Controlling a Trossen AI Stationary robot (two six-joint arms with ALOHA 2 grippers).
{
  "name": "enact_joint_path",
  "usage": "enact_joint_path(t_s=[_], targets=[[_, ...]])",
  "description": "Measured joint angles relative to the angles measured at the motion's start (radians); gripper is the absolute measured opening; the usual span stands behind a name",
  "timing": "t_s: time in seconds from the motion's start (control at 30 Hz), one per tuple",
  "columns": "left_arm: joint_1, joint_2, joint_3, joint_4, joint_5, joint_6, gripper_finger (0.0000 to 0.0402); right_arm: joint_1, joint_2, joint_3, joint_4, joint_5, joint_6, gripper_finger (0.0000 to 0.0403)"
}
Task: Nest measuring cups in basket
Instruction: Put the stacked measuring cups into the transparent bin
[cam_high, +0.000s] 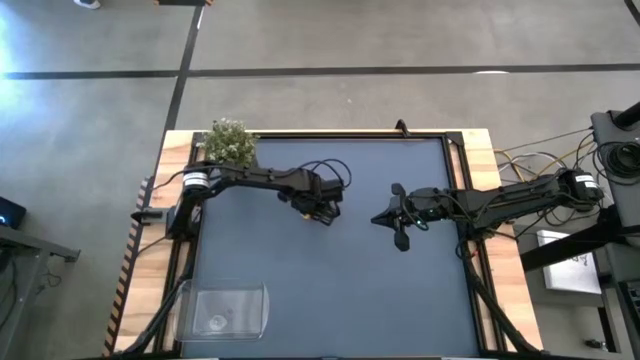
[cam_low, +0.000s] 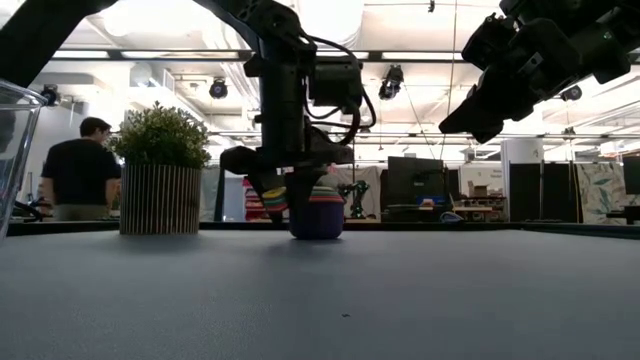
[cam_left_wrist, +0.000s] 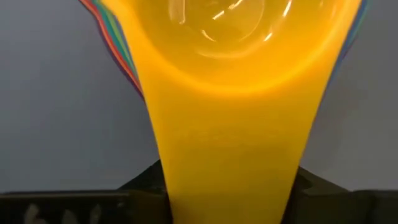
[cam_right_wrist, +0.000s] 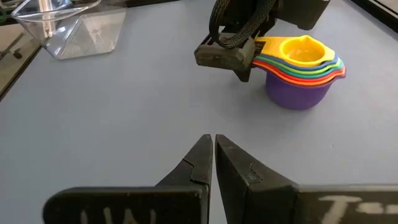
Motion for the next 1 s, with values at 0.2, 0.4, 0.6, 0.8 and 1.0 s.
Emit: enact_joint_path(t_s=[0.2,0.4,0.6,0.8,1.0], targets=[[0.000,-0.001,0.000,-0.027,0.000,0.108,0.0123,0.000,0.000,0.000,0.000,0.000,0.000,0.0009],[-0.013,-0.023,0.000,-0.074,-0.023,0.199,0.0122,0.000,0.000,0.000,-0.007,0.000,-0.006,0.0009],[-0.046,-0.097,-0.001,-0.139,-0.045,0.246,0.0119,0.000,0.000,0.000,-0.016,0.000,-0.007,0.0009],[-0.074,-0.169,-0.002,-0.190,-0.035,0.232,0.0117,0.000,0.000,0.000,-0.015,0.000,-0.006,0.0009],[-0.093,-0.171,-0.019,-0.213,-0.023,0.211,0.0116,0.000,0.000,0.000,-0.014,0.000,0.005,0.0009]])
